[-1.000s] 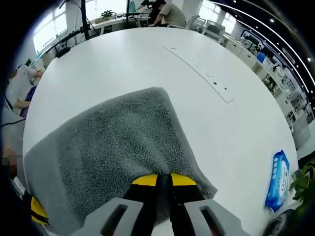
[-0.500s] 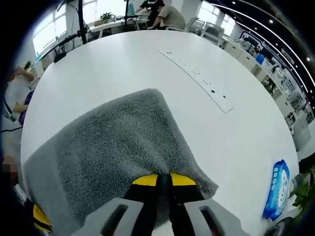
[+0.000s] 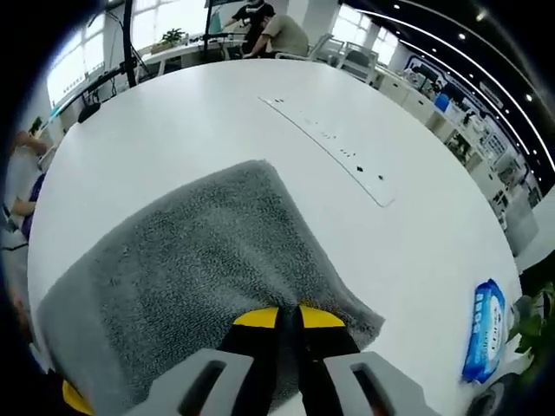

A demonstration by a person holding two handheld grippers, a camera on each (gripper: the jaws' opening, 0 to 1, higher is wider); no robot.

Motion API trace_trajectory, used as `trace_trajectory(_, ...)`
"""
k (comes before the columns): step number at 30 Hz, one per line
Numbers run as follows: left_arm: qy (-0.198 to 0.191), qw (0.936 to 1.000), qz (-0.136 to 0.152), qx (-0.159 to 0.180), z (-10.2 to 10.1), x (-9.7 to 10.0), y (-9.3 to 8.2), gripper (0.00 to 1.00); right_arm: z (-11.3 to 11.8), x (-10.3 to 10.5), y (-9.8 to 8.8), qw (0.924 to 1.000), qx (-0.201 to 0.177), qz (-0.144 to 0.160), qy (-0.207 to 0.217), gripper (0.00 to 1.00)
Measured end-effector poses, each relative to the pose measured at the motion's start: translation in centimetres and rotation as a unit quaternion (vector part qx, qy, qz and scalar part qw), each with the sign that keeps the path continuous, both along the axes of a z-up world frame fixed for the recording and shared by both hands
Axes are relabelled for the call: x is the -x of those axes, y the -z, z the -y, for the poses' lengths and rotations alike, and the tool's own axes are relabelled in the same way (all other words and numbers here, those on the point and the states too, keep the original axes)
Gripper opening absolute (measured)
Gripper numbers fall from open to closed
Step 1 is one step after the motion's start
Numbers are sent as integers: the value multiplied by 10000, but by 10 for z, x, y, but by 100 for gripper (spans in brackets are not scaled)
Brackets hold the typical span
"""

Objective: Open the folded towel by lifting each exposed corner and separating the folded layers until the towel lies flat within the target outline without major curled edges

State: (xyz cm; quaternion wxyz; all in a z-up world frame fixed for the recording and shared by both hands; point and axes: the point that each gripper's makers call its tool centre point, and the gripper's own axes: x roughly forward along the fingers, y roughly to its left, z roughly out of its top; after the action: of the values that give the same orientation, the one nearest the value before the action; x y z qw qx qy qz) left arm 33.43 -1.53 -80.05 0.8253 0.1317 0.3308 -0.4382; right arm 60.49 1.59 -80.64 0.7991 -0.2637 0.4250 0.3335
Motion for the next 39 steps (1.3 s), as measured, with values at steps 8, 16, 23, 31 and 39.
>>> trace_trajectory(8,4,10000,4,22,0,-1,0,12,0,14,-56,9955,-783,348,408,1)
trace_trajectory(16,102,9993,359,66,1,-1,-2,12,1,30,-113,9800,-1699,716,748,7)
trace_trajectory(23,39,9996,197,183,1,-3,-6,14,12,75,-148,9662,-2197,973,933,9)
trace_trajectory(31,134,9982,488,323,9,-5,-30,23,25,104,-172,9409,-2828,1310,1327,13)
trace_trajectory(39,176,9980,528,286,15,-8,-37,31,46,138,-175,9061,-3410,1716,1824,19)
